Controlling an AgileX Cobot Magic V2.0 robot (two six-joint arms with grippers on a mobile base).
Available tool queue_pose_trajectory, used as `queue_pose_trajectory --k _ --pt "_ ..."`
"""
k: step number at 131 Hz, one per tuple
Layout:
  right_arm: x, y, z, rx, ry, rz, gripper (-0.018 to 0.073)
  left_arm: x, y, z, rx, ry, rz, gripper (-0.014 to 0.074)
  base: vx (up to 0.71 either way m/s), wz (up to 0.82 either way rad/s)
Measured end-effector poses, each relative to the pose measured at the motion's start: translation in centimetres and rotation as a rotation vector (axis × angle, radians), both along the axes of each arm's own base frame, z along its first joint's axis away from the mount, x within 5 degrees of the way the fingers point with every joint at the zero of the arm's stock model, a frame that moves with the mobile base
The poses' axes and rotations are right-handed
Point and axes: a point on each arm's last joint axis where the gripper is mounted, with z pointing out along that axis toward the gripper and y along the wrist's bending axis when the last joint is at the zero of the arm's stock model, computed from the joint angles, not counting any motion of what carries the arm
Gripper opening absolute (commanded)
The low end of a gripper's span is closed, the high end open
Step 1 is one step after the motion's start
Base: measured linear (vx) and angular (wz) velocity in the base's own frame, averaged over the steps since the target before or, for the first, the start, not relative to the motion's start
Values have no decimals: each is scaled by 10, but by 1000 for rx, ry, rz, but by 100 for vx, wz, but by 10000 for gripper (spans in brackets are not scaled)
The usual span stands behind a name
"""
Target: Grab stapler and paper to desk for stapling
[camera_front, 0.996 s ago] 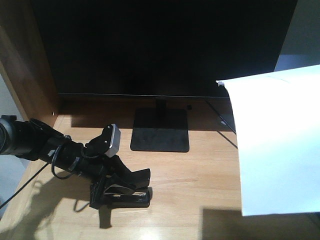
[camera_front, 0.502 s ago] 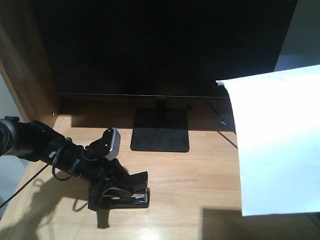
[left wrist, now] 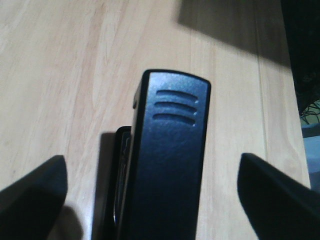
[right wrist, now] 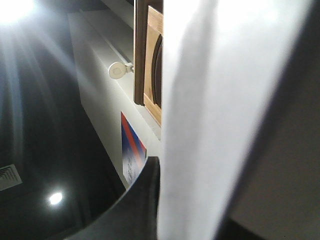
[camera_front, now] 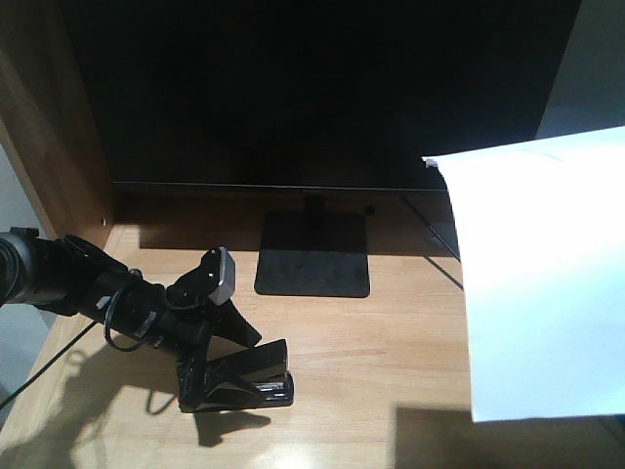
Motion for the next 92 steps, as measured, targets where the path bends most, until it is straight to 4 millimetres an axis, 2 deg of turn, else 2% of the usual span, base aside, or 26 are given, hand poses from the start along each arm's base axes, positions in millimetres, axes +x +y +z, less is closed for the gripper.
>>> queue_pose_trajectory --k 18,39,74,92 --pt "0 0 0 0 0 0 -2 -1 0 10 -1 -30 -5 700 0 0" --pt "0 0 0 0 0 0 -2 -2 1 30 -7 -87 -11 616 0 0" --pt "0 0 0 0 0 0 -2 -9 1 64 -39 -146 -13 414 0 0" --pt "0 0 0 0 0 0 -2 -11 1 74 -49 -158 -8 296 0 0"
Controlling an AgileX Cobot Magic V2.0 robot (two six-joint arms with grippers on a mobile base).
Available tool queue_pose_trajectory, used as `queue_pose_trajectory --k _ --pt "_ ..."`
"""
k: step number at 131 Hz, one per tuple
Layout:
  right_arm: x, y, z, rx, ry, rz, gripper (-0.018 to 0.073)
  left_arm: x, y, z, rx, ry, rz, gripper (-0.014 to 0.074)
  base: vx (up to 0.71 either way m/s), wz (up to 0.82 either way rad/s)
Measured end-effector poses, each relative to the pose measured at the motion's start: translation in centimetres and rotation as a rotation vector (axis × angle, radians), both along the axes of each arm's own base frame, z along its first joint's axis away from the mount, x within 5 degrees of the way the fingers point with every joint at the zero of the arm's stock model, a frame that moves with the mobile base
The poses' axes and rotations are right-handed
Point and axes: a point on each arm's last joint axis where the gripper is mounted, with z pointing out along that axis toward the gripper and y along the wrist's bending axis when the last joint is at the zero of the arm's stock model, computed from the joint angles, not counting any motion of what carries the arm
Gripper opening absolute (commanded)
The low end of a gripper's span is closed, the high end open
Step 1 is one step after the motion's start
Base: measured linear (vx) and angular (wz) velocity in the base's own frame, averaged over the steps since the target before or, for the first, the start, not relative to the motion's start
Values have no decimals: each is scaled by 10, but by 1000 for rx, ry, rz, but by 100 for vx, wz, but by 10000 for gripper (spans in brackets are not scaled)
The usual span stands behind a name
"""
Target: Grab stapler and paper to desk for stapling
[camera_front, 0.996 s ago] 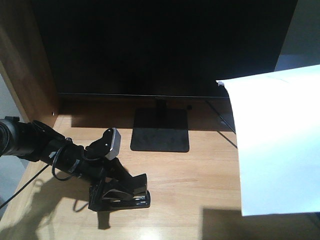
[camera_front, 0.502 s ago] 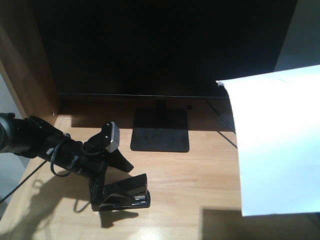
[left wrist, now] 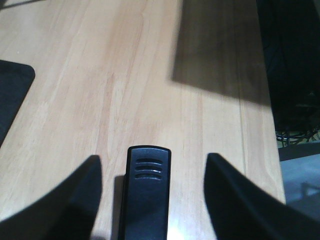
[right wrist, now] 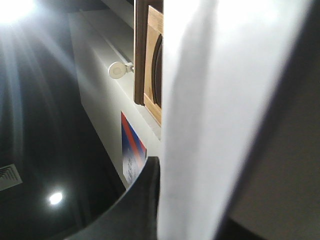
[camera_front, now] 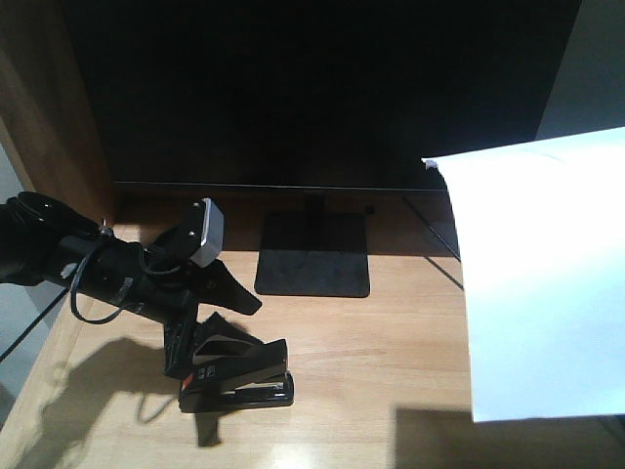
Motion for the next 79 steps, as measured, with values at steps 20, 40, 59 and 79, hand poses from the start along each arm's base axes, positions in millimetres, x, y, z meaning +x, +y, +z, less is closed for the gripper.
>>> queue_pose_trajectory --k 20,40,59,79 --pt "0 0 0 0 0 0 -2 -2 0 5 -6 -8 -8 145 0 0" --pt "0 0 0 0 0 0 -2 -3 0 6 -9 -5 -15 -6 0 0" --pt "0 0 0 0 0 0 -2 -3 0 6 -9 -5 -15 -8 0 0" --pt "0 0 0 0 0 0 -2 -2 -1 5 -1 -13 -9 -8 0 0"
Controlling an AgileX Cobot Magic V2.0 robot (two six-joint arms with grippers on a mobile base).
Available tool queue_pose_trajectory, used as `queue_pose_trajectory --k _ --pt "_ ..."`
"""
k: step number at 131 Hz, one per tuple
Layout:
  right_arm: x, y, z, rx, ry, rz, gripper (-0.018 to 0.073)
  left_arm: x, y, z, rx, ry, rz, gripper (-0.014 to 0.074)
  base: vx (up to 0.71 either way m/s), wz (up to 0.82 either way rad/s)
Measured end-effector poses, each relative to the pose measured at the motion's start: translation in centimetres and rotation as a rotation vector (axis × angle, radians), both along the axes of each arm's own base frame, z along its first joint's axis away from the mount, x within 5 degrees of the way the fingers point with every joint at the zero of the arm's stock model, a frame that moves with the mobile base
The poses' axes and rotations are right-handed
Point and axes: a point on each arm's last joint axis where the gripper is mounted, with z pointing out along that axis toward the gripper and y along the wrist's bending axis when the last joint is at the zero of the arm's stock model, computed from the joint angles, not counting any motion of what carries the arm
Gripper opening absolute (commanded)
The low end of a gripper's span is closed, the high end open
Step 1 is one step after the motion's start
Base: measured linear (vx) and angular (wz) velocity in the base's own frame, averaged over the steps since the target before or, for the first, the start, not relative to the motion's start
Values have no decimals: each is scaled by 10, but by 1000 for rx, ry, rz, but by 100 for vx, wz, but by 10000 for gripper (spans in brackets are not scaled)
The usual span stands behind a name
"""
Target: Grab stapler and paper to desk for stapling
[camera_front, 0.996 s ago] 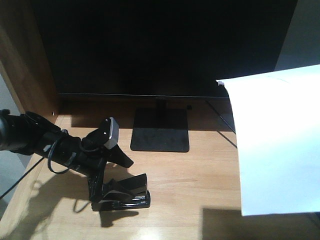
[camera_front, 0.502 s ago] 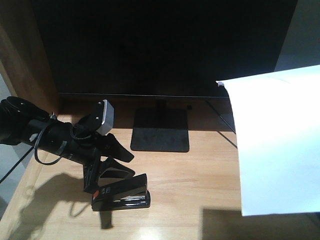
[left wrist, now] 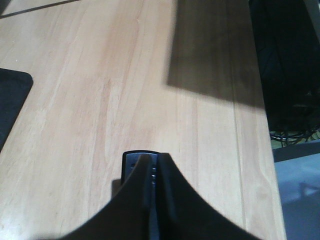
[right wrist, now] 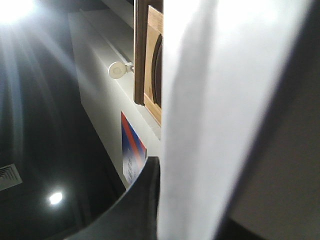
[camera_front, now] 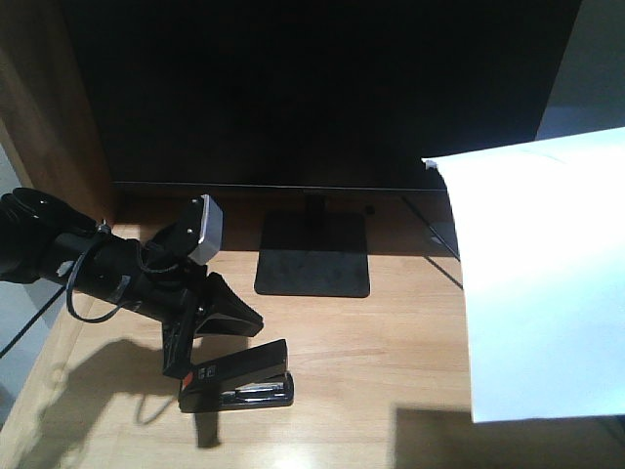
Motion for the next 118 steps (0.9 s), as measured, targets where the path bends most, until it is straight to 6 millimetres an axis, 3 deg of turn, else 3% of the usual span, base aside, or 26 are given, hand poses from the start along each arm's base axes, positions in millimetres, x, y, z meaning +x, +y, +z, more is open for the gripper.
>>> queue_pose_trajectory --k 36,118 --pt "0 0 0 0 0 0 -2 3 -8 -3 45 -59 31 -8 0 0" --pt "0 0 0 0 0 0 -2 9 -12 -32 79 1 40 -8 0 0"
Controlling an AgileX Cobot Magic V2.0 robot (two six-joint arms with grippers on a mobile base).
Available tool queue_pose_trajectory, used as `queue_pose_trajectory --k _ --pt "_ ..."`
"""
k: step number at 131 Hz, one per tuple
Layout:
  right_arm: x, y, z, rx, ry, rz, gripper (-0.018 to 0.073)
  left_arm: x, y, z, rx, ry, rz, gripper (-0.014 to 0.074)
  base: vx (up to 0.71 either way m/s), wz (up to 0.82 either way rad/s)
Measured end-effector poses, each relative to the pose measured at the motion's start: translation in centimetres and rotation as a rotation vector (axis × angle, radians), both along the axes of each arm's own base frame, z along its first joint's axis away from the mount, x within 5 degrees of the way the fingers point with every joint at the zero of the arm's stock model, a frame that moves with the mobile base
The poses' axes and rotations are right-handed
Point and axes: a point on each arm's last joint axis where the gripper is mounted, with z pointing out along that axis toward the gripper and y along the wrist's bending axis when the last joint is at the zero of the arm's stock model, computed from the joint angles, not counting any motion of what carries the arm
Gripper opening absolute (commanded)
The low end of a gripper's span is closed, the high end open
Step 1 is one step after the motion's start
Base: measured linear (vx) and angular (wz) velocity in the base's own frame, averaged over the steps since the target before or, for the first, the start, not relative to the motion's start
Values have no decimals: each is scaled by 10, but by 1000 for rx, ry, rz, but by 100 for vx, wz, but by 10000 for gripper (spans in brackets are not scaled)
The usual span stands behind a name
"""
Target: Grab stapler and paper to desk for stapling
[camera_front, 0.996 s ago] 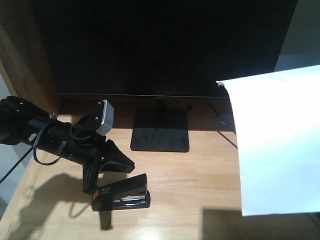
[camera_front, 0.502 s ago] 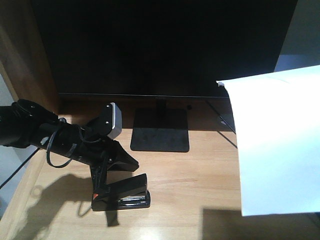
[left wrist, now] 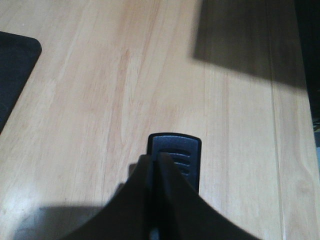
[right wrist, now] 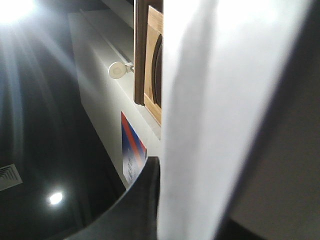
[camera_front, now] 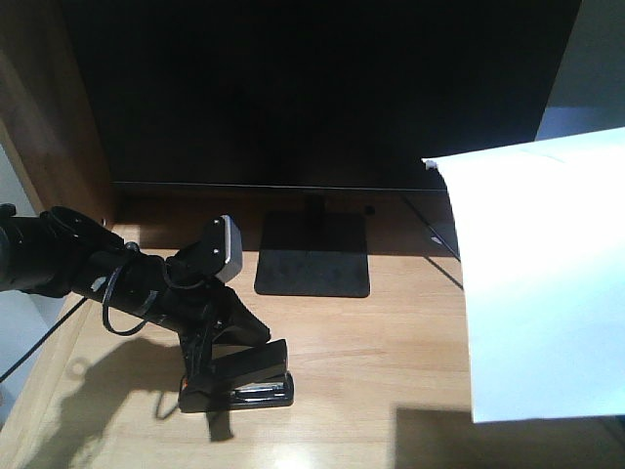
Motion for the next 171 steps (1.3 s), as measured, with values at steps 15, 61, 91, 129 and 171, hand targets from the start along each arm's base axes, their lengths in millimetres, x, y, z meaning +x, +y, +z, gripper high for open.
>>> queue_pose_trajectory --k 15,61,91,129,171 --pt "0 0 0 0 0 0 -2 0 0 -3 2 9 0 -7 0 0" --pt "0 0 0 0 0 0 -2 1 0 -7 5 18 -1 -6 0 0" --pt "0 0 0 0 0 0 -2 1 0 -7 5 18 -1 -6 0 0" --pt "0 0 0 0 0 0 -2 1 0 -7 5 18 -2 -6 0 0" --pt "0 0 0 0 -1 0 -2 1 0 -7 5 18 -2 -6 0 0"
